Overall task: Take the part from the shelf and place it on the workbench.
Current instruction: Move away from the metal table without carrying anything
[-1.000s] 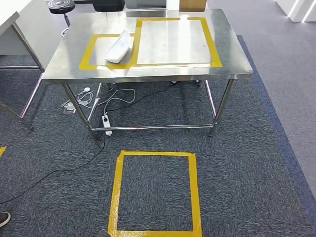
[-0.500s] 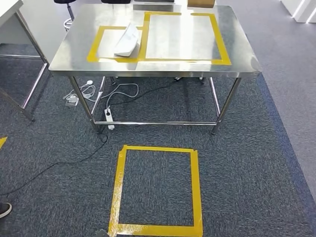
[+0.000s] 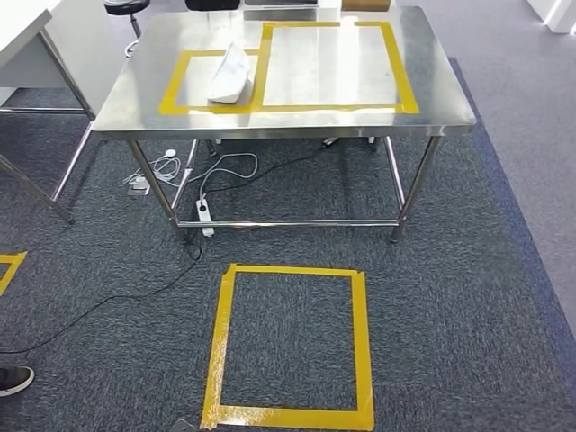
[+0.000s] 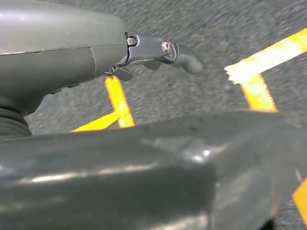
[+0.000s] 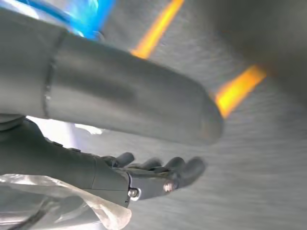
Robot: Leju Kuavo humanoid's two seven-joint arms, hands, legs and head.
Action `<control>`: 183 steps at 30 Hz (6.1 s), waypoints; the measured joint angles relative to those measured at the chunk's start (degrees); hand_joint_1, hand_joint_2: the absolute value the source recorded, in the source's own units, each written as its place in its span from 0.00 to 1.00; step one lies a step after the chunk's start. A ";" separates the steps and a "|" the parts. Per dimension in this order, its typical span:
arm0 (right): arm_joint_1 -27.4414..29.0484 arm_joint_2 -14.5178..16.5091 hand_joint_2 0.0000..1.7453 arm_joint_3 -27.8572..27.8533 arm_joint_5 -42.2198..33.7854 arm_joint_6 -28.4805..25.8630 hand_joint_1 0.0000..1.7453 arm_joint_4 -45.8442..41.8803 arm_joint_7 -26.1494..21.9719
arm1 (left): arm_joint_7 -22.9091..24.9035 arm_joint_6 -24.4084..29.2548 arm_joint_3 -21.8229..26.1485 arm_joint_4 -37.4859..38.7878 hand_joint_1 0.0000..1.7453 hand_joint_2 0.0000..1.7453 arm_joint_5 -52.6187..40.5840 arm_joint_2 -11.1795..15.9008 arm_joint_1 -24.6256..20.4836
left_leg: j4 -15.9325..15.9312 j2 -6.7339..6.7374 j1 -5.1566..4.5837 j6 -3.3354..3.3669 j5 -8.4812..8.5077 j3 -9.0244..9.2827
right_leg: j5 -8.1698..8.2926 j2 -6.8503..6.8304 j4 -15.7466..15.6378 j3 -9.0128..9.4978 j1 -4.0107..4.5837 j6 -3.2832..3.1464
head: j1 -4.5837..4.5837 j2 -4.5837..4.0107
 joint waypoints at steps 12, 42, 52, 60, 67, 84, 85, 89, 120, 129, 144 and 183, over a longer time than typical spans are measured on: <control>1.27 -11.18 0.00 20.96 -15.88 -8.58 0.00 -23.44 -2.50 | -0.23 1.62 2.25 0.43 0.00 0.00 0.41 -0.59 0.43 | -4.45 -3.79 0.39 0.94 2.18 2.82 | 1.06 5.79 0.39 -2.05 -0.44 1.66 | -0.23 0.00; -7.66 -14.01 0.00 39.90 -35.88 -13.90 0.00 -22.71 -8.74 | 0.12 1.78 3.44 0.64 0.00 0.00 0.17 -0.62 -0.04 | -4.39 -4.49 0.53 0.76 2.01 3.25 | 2.16 7.78 0.50 -2.90 -0.04 1.25 | 0.26 0.00; -8.90 -15.07 0.00 42.81 -39.01 -14.56 0.00 -22.63 -8.96 | 0.12 1.80 3.49 0.68 0.00 0.00 -0.15 -0.51 -0.10 | -5.34 3.74 0.49 1.93 2.49 3.19 | -2.20 0.37 11.19 -7.45 0.15 2.82 | 0.63 0.00; -9.51 -15.49 0.00 45.01 -42.39 -14.63 0.00 -22.61 -9.83 | 0.66 1.41 3.51 0.69 0.00 0.00 -0.33 -0.34 -0.55 | -3.54 5.48 0.15 -0.34 0.59 3.30 | 1.35 -0.95 -0.07 -1.68 0.58 0.31 | 0.60 0.00; -10.50 -15.49 0.00 46.61 -44.08 -14.49 0.00 -22.61 -10.39 | 0.91 1.44 3.50 0.74 0.00 0.00 -0.62 -0.30 -0.12 | 7.64 0.60 0.43 -0.49 -3.02 -1.08 | 1.80 4.21 0.06 -1.74 0.45 -0.46 | 0.40 0.00; -11.30 -16.36 0.00 48.87 -45.82 -14.57 0.00 -22.69 -10.93 | 0.82 1.51 3.90 0.79 0.00 0.00 -0.67 -0.17 -0.49 | -5.24 5.13 0.52 1.33 1.62 4.06 | 0.51 -1.52 5.87 -5.38 0.48 2.41 | 1.09 0.00; -11.39 -16.42 0.00 48.94 -45.87 -14.57 0.00 -22.69 -10.94 | 0.82 1.53 3.93 0.79 0.00 0.00 -0.67 -0.22 -0.54 | -5.17 5.69 0.36 1.07 1.47 4.15 | 1.37 -2.41 2.73 -3.60 0.62 2.06 | 1.11 0.00; -11.49 -16.49 0.00 49.24 -45.89 -14.60 0.00 -22.70 -11.04 | 0.83 1.58 3.99 0.79 0.00 0.00 -0.67 -0.25 -0.78 | -4.93 7.45 0.10 -0.13 1.02 4.53 | 1.80 -1.37 0.57 -2.83 0.82 0.48 | 1.20 0.00; -12.52 -16.99 0.00 51.64 -48.74 -14.74 0.00 -22.70 -10.22 | 0.89 1.62 4.47 0.88 0.00 0.00 -0.14 -0.20 -0.90 | -5.61 6.12 0.30 -0.71 0.80 5.32 | 2.43 -1.53 0.34 -3.09 0.34 0.52 | 1.53 0.00; -12.53 -17.02 0.00 51.66 -49.10 -14.46 0.00 -22.70 -9.94 | 0.89 1.50 4.49 0.88 0.00 0.00 -0.12 -0.30 -0.54 | 4.89 -0.57 0.49 -0.30 -1.49 -0.02 | 2.91 5.19 0.29 -2.90 0.57 -0.55 | 1.09 0.00; -12.49 -17.20 0.00 51.70 -50.16 -14.06 0.00 -22.66 -9.89 | 1.12 1.25 4.72 0.88 0.00 0.00 -0.19 -0.28 -0.70 | -6.01 4.39 0.35 1.50 2.15 3.99 | -1.30 -0.18 10.66 -8.47 -0.23 2.75 | 1.75 0.00; -13.39 -16.09 0.00 51.77 -51.06 -10.81 0.00 -17.60 -9.31 | 1.83 1.74 4.86 0.92 0.00 0.00 -0.83 -0.51 -1.61 | -2.23 4.59 0.59 -1.32 -1.80 4.11 | 1.45 -0.27 1.22 -3.03 -0.12 0.11 | 1.34 0.00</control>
